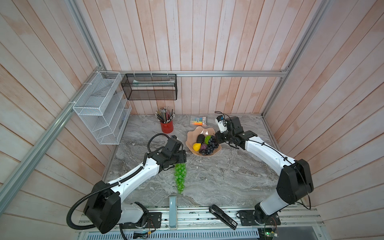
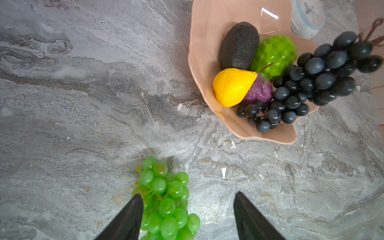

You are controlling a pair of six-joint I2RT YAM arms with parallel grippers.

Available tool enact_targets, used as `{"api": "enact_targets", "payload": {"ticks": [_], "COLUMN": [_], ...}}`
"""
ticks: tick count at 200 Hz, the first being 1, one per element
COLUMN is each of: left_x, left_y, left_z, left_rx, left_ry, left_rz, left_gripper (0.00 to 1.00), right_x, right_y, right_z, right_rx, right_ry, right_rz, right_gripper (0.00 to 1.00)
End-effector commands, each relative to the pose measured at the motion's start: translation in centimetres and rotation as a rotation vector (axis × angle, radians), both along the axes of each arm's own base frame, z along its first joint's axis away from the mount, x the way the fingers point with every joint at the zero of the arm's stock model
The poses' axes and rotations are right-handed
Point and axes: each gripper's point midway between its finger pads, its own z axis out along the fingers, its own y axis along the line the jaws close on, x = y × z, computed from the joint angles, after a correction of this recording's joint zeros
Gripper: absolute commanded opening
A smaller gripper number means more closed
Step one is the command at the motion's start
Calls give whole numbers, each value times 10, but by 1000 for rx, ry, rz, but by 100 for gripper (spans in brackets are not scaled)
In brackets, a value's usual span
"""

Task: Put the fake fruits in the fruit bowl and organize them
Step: 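Lower the dark grapes into the bowl and open the right gripper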

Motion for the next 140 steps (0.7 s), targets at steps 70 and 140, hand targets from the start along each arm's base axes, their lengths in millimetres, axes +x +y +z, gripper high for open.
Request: {"api": "enact_targets", "payload": {"ticks": [70,140], "left_x": [6,6], "left_y": [-5,-2], "left_z": [10,10], "left_rx": [-6,6], "left_ry": [-6,-5], "left_rz": [1,8], "left_gripper": [71,71], "right_x": [36,44], "right_y": [-9,-16], "right_z": [-32,-59], "right_rx": [-11,-34], "right_ry": [4,39], "right_rz": [-43,-51], "right_gripper": [0,0]}}
